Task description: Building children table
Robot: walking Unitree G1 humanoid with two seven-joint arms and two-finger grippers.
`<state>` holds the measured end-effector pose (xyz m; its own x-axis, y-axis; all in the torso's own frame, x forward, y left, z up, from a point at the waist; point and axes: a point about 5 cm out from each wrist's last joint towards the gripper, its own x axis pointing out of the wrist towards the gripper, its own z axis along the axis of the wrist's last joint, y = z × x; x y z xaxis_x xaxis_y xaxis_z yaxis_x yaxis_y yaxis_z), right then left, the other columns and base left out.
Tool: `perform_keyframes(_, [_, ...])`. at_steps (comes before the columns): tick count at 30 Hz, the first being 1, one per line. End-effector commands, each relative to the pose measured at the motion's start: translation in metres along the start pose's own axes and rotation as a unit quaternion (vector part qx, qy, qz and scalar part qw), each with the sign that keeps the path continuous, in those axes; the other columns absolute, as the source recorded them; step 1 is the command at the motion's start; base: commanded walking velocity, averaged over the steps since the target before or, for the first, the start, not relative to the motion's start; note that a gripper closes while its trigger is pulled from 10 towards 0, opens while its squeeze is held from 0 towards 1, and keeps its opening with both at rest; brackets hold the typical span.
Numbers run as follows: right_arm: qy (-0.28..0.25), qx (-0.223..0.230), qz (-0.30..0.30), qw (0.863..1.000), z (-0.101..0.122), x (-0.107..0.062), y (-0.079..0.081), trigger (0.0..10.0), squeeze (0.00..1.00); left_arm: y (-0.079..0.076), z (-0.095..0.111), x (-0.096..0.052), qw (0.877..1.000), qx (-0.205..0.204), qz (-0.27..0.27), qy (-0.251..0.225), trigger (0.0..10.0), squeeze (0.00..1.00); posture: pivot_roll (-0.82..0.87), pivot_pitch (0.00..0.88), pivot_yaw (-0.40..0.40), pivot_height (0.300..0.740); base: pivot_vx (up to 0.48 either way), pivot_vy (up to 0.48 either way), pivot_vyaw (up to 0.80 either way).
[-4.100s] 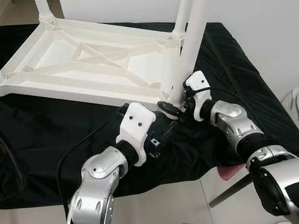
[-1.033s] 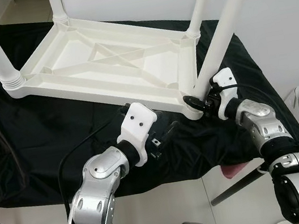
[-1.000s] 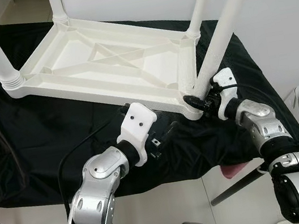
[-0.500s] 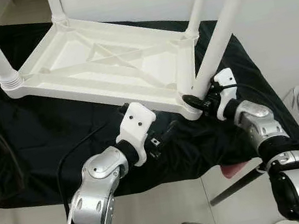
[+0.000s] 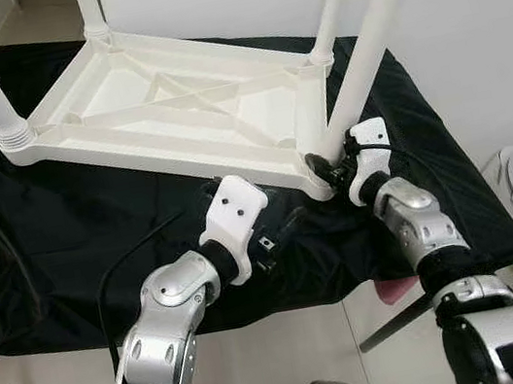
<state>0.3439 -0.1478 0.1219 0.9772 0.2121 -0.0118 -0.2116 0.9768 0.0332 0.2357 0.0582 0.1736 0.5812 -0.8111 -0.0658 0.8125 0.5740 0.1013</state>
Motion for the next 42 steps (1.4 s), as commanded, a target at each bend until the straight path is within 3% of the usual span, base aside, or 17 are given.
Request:
perform_keyframes(1, [0.017, -0.008, -0.064, 0.998, -0.008, -0.007, -0.008, 10.0, 0.0, 0.001, 0.0, 0.002, 1.0, -0.001, 0.03, -0.001, 10.0, 0.0, 0.01, 0.029, -0.1, 0.74, 0.0, 0.0, 0.0])
perform_keyframes(5, [0.001, -0.003, -0.141, 0.99, -0.008, -0.014, -0.001, 10.0, 0.0, 0.002, -0.004, 0.003, 1.0, -0.002, 0.027, 0.005, 10.0, 0.0, 0.01, 0.026, -0.093, 0.74, 0.0, 0.0, 0.0])
perform_keyframes(8, [-0.003, 0.009, -0.164, 0.986, -0.011, -0.018, 0.005, 10.0, 0.0, 0.004, -0.01, 0.003, 0.999, -0.011, 0.031, 0.011, 10.0, 0.0, 0.01, 0.026, -0.092, 0.74, 0.0, 0.0, 0.0])
perform_keyframes(15, [0.011, 0.019, -0.148, 0.989, -0.015, -0.018, 0.016, 10.0, 0.0, 0.013, -0.029, 0.005, 0.997, -0.012, 0.07, 0.031, 10.0, 0.0, 0.0, 0.021, -0.082, 0.74, 0.0, 0.0, 0.0])
perform_keyframes(24, [0.024, 0.02, -0.151, 0.988, -0.017, -0.023, 0.018, 10.0, 0.0, 0.025, -0.037, 0.001, 0.993, -0.013, 0.113, 0.038, 10.0, 0.0, 0.0, 0.021, -0.084, 0.74, 0.0, 0.0, 0.0])
perform_keyframes(25, [0.019, 0.025, -0.147, 0.989, -0.016, -0.022, 0.019, 10.0, 1.0, 0.026, -0.036, 0.001, 0.992, -0.013, 0.117, 0.035, 10.0, 0.0, 0.01, 0.022, -0.088, 0.74, 0.0, 0.0, 0.0])
perform_keyframes(27, [0.019, 0.025, -0.147, 0.989, -0.016, -0.022, 0.019, 10.0, 1.0, 0.026, -0.036, 0.001, 0.992, -0.013, 0.117, 0.035, 10.0, 0.0, 0.01, 0.022, -0.088, 0.74, 0.0, 0.0, 0.0])
perform_keyframes(30, [-0.009, 0.049, -0.068, 0.996, -0.003, -0.018, 0.025, 10.0, 1.0, 0.023, -0.031, 0.003, 0.994, -0.019, 0.108, 0.022, 10.0, 0.0, 0.01, 0.022, -0.088, 0.74, 0.0, 0.0, 0.0])
perform_keyframes(34, [-0.019, 0.057, -0.042, 0.997, 0.004, -0.016, 0.022, 10.0, 1.0, 0.022, -0.031, 0.004, 0.994, -0.017, 0.103, 0.02, 10.0, 0.0, 0.01, 0.022, -0.089, 0.74, 0.0, 0.0, 0.0])
perform_keyframes(35, [-0.022, 0.04, 0.0, 0.999, 0.008, -0.015, 0.019, 10.0, 0.31, 0.021, -0.031, 0.004, 0.994, -0.017, 0.102, 0.019, 10.0, 0.0, 0.01, 0.022, -0.089, 0.74, 0.0, 0.0, 0.0])
perform_keyframes(36, [-0.022, 0.04, 0.0, 0.999, 0.008, -0.015, 0.019, 10.0, 0.31, 0.021, -0.031, 0.004, 0.994, -0.017, 0.102, 0.019, 10.0, 0.0, 0.01, 0.022, -0.089, 0.74, 0.0, 0.0, 0.0])
perform_keyframes(37, [-0.018, -0.003, 0.103, 0.995, 0.013, -0.016, 0.012, 10.0, 0.0, 0.02, -0.031, 0.006, 0.995, -0.019, 0.099, 0.014, 10.0, 0.0, 0.0, 0.023, -0.09, 0.74, 0.0, 0.0, 0.0])
perform_keyframes(42, [0.008, -0.055, 0.174, 0.983, 0.01, -0.015, -0.004, 10.0, 0.0, 0.019, -0.029, 0.007, 0.996, -0.017, 0.092, 0.011, 10.0, 0.0, 0.01, 0.02, -0.092, 0.74, 0.0, 0.0, 0.0])
